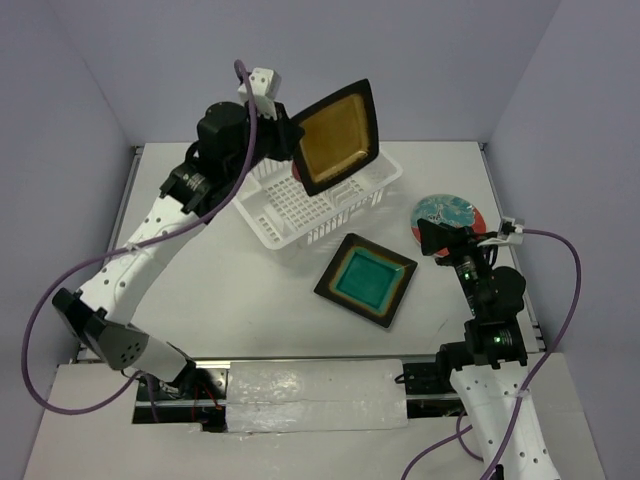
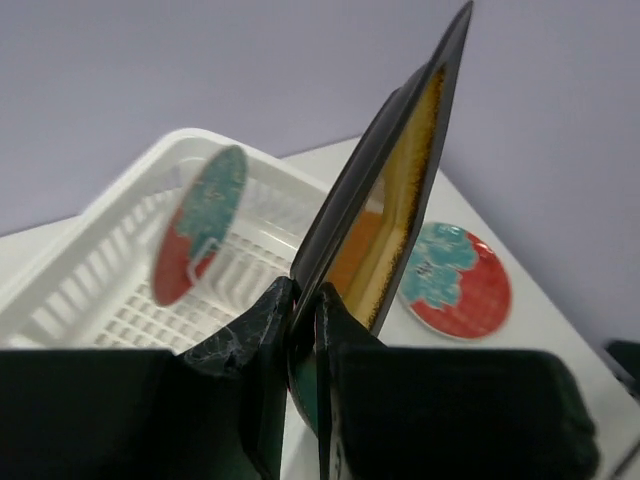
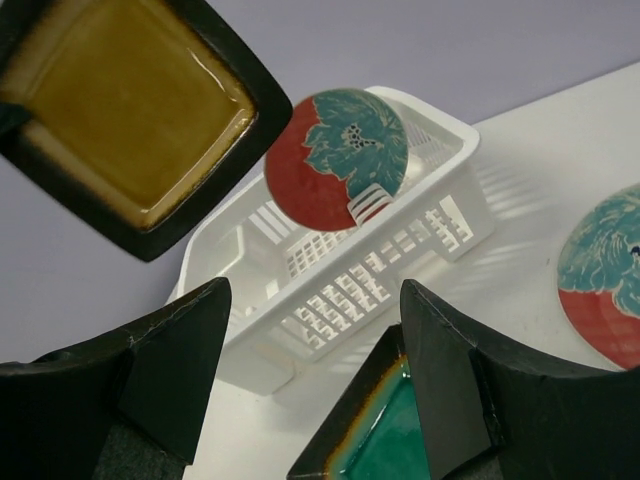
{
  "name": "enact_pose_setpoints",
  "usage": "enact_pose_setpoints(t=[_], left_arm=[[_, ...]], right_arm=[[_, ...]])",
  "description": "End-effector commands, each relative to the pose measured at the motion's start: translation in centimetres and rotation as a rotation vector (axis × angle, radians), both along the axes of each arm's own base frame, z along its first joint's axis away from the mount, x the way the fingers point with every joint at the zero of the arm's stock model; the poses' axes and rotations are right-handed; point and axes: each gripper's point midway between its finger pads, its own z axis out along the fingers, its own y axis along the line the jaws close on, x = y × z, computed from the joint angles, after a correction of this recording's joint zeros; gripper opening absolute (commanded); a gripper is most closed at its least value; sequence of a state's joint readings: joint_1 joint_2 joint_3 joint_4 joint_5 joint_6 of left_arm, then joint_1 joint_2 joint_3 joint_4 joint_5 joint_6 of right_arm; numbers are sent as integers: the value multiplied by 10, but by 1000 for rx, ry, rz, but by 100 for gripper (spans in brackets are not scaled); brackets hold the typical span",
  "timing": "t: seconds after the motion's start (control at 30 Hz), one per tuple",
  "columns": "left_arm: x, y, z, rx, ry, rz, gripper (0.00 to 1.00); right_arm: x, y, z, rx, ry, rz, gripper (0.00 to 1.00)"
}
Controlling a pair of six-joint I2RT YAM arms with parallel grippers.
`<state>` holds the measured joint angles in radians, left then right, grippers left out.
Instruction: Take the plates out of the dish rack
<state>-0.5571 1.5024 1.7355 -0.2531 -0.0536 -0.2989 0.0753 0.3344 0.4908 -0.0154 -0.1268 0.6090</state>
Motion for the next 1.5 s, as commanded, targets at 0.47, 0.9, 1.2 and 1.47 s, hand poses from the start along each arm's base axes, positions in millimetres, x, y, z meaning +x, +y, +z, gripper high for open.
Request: enact_pose_setpoints(t=[0.47,0.9,1.2,1.47], left_arm=[[-98,-45,-33,-483,27,-52,0],[-93,-34,-83,-557,78,58,0],[-96,-54,-112,-575,130,60,0],[-113,-53,-136,-617,138,134,0]], right_arm=[[-12,-27,17,22,-22,-148,75],[-12,-29,18,16,-35,-158,75],[-7,-27,13,6,-22,-151,75],[-12,-27,17,7,-38,-150,75]])
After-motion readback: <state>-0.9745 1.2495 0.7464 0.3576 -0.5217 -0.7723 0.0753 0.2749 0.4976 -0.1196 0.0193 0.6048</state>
